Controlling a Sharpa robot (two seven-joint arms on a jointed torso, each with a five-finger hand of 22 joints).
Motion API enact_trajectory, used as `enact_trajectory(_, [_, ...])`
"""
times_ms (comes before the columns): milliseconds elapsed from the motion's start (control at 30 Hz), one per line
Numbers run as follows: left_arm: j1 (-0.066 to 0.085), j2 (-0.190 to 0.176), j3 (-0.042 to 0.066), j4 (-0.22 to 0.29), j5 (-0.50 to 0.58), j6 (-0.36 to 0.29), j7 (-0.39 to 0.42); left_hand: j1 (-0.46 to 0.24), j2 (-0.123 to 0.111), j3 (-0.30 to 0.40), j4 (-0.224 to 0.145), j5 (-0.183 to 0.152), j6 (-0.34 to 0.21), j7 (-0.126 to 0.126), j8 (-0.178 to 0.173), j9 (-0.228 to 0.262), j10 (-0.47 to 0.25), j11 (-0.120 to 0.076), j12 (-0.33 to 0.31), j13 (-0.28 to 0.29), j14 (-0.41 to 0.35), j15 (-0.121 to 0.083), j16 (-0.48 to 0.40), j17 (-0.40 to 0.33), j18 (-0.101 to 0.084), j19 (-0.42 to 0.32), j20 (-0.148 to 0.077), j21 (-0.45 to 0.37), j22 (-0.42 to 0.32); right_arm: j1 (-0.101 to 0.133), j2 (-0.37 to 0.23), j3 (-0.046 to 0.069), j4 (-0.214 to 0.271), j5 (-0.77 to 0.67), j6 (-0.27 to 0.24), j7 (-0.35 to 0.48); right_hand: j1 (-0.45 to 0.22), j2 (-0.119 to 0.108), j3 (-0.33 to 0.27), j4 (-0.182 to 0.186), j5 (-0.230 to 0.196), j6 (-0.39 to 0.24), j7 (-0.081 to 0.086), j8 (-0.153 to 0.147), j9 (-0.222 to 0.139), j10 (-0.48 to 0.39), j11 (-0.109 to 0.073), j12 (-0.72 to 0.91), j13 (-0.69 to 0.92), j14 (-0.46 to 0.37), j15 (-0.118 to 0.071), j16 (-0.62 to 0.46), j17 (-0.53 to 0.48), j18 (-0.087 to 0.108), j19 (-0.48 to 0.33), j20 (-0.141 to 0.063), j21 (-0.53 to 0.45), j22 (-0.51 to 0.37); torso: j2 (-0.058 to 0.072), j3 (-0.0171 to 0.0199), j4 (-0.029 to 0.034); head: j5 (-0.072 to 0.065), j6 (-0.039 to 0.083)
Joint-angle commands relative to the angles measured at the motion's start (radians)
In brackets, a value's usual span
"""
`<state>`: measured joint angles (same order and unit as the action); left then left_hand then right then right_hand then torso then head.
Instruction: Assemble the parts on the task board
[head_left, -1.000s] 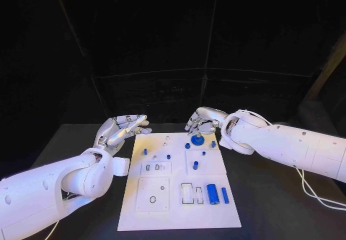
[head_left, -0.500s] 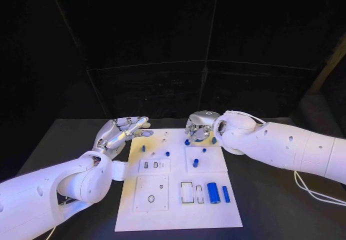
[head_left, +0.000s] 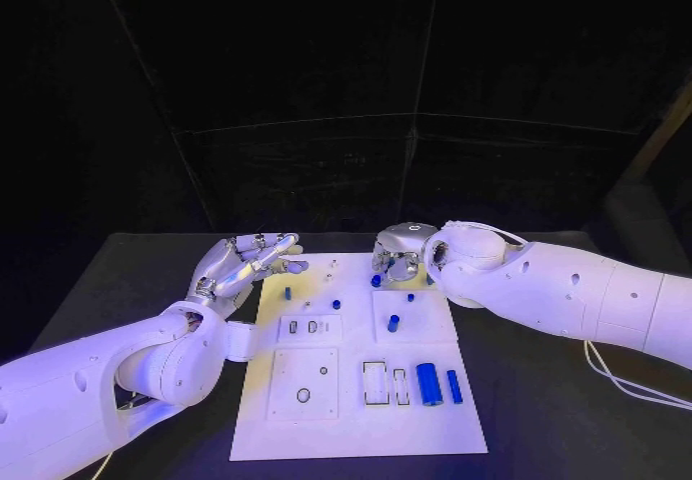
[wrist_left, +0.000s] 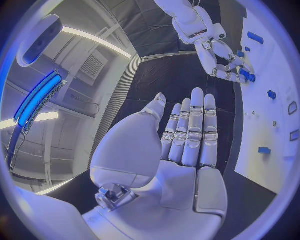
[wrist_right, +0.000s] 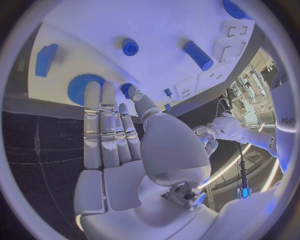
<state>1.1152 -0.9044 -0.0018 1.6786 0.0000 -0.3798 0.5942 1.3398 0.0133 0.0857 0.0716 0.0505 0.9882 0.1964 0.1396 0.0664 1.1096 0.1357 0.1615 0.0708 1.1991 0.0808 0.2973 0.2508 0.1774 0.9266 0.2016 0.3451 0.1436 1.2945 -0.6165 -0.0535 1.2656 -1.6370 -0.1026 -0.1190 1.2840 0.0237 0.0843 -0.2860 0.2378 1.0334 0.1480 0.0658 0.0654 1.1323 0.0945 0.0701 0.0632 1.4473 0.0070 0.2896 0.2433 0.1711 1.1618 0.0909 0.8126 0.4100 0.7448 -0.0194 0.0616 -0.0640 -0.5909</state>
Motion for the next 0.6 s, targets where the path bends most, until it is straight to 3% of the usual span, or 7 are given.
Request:
enact_trajectory(33, [0.001,0.0,0.0,0.001,-0.011,0.02,0.0,-0.006,0.002,0.001,-0.006,0.004,-0.001,0.008,-0.008,-0.001,0.0,0.005,-0.005,-0.002,0.004,0.003,-0.007,0.002,0.007,0.009,0.001,-0.004,-0.001,0.002,0.005,0.0,-0.002,-0.017,0.016,0.006,0.002,0.003,0.009,0.001,-0.006,-0.006,0.0,0.0,0.001,-0.005,-0.001,0.009,0.002,0.005,0.003,-0.007,0.003,0.011,-0.003,0.004,0.01,0.005,0.002,-0.0001,0.0003,0.002,0.0])
enact_trajectory(267, [0.001,0.002,0.0,-0.003,-0.011,0.023,-0.005,-0.007,0.003,0.001,-0.006,0.004,-0.001,0.008,-0.009,-0.001,0.0,0.005,-0.006,-0.002,0.005,0.003,-0.008,0.003,0.007,0.009,0.001,-0.005,-0.002,0.002,0.015,0.0,-0.01,-0.01,0.023,0.016,0.002,0.019,0.038,0.0,-0.016,-0.005,0.001,0.0,0.001,0.005,-0.003,0.018,0.0,0.003,0.001,-0.014,0.017,0.012,0.003,0.003,0.059,0.035,0.005,-0.0005,0.0008,0.003,-0.002])
enact_trajectory(600, [0.003,-0.001,0.0,0.0,-0.011,0.026,-0.014,-0.007,0.004,0.002,-0.009,0.004,-0.003,0.01,-0.014,-0.001,-0.002,0.007,-0.014,-0.002,0.001,0.005,-0.015,0.008,0.006,0.008,0.002,-0.009,-0.005,0.002,0.023,0.0,-0.013,0.003,0.066,0.013,-0.001,0.029,0.092,-0.001,-0.034,-0.004,0.003,0.0,0.001,0.019,-0.005,0.018,-0.001,0.002,-0.003,-0.024,0.038,-0.001,0.024,0.011,0.169,0.153,0.012,-0.0012,0.001,0.003,-0.005])
